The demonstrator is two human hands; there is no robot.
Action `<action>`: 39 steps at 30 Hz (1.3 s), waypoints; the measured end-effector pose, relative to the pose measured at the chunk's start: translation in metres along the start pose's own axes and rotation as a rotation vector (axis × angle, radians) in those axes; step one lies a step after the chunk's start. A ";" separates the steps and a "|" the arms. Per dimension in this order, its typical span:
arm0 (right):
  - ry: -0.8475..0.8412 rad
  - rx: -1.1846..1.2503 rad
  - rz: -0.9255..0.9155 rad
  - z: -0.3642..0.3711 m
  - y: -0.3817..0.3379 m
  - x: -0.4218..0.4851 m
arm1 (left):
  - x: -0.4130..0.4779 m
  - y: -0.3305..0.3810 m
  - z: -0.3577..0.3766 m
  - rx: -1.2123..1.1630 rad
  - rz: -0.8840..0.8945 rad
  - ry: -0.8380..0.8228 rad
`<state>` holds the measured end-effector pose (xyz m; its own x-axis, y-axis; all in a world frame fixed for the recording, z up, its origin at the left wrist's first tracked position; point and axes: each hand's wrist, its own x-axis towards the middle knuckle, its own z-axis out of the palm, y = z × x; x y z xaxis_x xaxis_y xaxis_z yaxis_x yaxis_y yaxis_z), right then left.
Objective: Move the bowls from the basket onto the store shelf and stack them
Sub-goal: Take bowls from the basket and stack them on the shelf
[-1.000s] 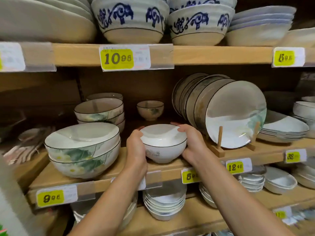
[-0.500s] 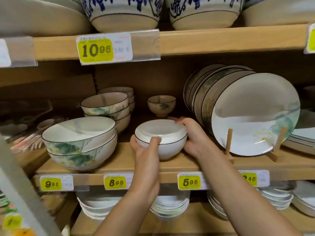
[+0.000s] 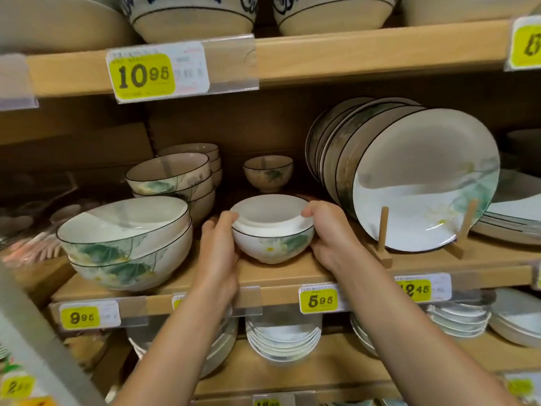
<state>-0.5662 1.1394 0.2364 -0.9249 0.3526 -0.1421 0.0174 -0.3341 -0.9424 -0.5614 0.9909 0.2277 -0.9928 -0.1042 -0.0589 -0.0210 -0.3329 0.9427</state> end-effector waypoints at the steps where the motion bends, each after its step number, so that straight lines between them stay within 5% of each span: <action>1: 0.020 0.016 -0.028 -0.001 0.004 -0.001 | -0.007 -0.007 0.001 0.036 0.068 0.006; 13: -0.042 -0.021 -0.189 -0.016 0.021 -0.030 | -0.004 -0.006 -0.007 0.016 0.003 -0.182; 26: 0.055 -0.037 -0.212 0.041 -0.032 0.022 | 0.057 0.029 0.052 0.035 0.074 0.081; 39: 0.098 0.074 -0.480 0.094 -0.056 0.112 | 0.141 0.046 0.103 -0.035 0.317 0.046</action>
<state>-0.7068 1.1153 0.3017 -0.7820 0.5612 0.2712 -0.4317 -0.1738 -0.8851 -0.7148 1.0575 0.2965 -0.9428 -0.2501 0.2205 0.2935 -0.3087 0.9047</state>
